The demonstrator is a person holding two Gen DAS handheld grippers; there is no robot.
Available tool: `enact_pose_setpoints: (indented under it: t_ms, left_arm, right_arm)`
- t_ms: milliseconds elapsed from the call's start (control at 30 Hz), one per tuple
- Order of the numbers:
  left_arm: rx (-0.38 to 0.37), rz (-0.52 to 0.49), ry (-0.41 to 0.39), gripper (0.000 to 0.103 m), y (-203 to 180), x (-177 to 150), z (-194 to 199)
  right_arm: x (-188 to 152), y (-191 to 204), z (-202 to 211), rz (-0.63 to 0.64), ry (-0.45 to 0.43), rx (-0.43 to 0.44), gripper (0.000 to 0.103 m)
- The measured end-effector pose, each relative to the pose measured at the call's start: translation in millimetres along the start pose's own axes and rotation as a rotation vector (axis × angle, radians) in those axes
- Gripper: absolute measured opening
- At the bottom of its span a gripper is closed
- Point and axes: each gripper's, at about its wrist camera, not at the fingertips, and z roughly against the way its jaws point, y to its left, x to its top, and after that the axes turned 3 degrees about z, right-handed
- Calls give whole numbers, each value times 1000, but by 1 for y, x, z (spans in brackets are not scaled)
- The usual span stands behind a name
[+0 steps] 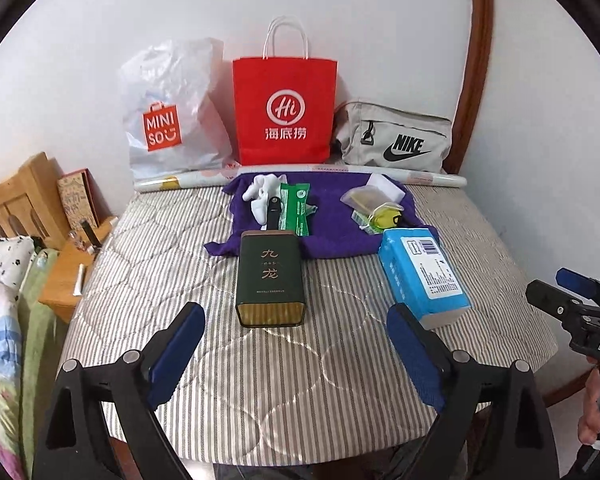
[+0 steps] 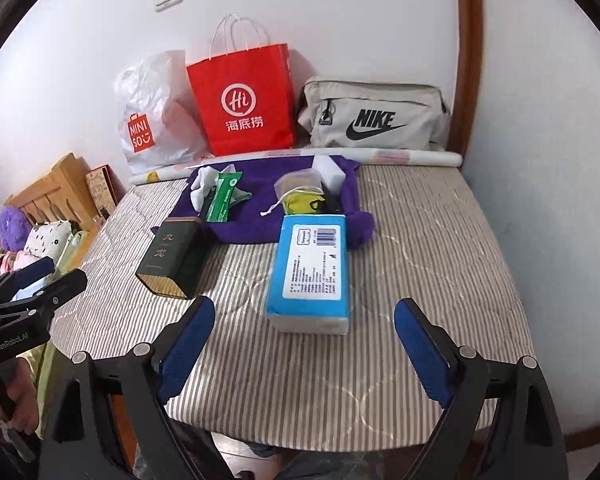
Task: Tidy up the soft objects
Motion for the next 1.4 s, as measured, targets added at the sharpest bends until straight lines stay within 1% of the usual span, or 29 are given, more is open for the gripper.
enact_pose_setpoints:
  t_ms: [100, 367, 467, 833, 1400]
  left_arm:
    - [5, -10, -9, 92, -5, -7, 7]
    - [3, -4, -15, 92, -8, -17, 18]
    - [12, -13, -22, 92, -10, -20, 22]
    - [7, -7, -13, 92, -9, -24, 25]
    - [14, 4, 0, 92, -4, -24, 23]
  right_arm:
    - [-7, 2, 13, 16, -31, -29, 91]
    - [-18, 4, 31, 38, -54, -61, 91]
    - [-20, 5, 36, 39, -62, -59, 91]
    - [-23, 10, 44, 51, -73, -62, 91]
    - [-24, 18, 43, 67, -69, -59, 91]
